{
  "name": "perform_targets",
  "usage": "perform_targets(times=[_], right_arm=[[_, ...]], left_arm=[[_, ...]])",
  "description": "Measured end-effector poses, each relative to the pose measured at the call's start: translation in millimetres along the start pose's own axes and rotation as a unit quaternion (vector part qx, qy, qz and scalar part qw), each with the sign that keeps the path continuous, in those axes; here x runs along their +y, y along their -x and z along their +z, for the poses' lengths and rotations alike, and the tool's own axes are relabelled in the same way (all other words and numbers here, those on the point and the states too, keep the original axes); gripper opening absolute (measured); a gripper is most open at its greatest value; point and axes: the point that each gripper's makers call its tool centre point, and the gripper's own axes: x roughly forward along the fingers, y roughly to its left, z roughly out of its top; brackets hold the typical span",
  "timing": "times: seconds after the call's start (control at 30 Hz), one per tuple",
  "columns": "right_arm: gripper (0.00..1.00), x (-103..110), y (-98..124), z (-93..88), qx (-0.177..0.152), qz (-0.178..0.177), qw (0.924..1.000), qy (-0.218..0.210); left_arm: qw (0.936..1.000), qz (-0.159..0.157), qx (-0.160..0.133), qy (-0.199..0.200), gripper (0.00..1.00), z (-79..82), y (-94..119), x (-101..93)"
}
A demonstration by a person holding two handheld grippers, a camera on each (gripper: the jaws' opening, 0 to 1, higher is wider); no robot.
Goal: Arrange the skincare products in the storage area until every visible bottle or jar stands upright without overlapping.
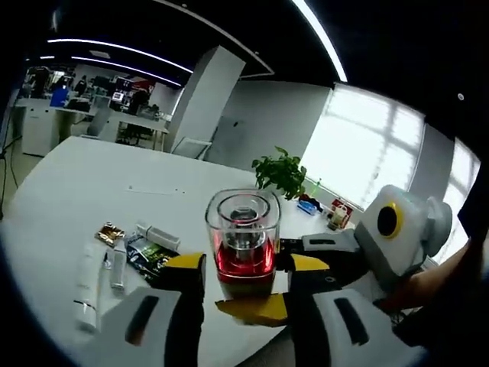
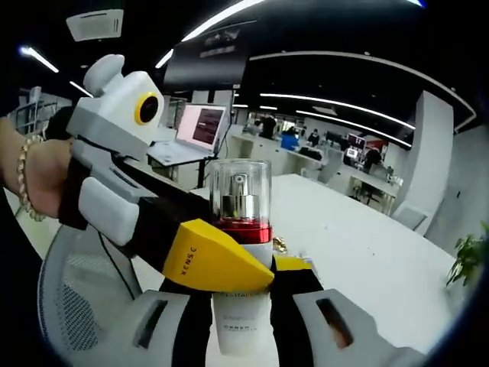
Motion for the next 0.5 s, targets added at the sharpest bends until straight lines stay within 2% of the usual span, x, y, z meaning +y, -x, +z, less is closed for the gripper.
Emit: perform_targets(times=[0.13, 0.23, 0.27, 0.3, 0.43, 0.5], right_arm=[[0.27, -3, 3, 0.9, 0.0, -0.006, 1.0, 0.001], [0.27, -6, 7, 2.3, -0.007, -0.012, 0.9996, -0.026], [0.28, -9, 11, 2.5, -0.008, -0.024, 0.9989, -0.04], [0.28, -10, 13, 3.4, -0.01, -0.025, 0.9989, -0.038], [0.28, -13, 19, 1.1, -0.015, -0.031, 0.9982, -0.05], [0.28, -14, 23, 2.4, -0.022, -0.031, 0.9956, -0.085]], left_arm=[[1.0, -0.001, 0.003, -0.005, 0.32, 1.3, -3, -3.1], [0.9999, 0.005, -0.001, -0.012, 0.23, 5.3, -6, -3.8], [0.9999, -0.005, 0.004, -0.011, 0.24, 6.2, -8, -10.7], [0.9996, -0.009, 0.003, -0.027, 0.24, 7.7, -10, -11.5], [0.9989, -0.028, 0.018, -0.034, 0.24, 7.8, -12, -17.2], [0.9984, -0.042, 0.026, -0.029, 0.24, 8.5, -13, -21.7]])
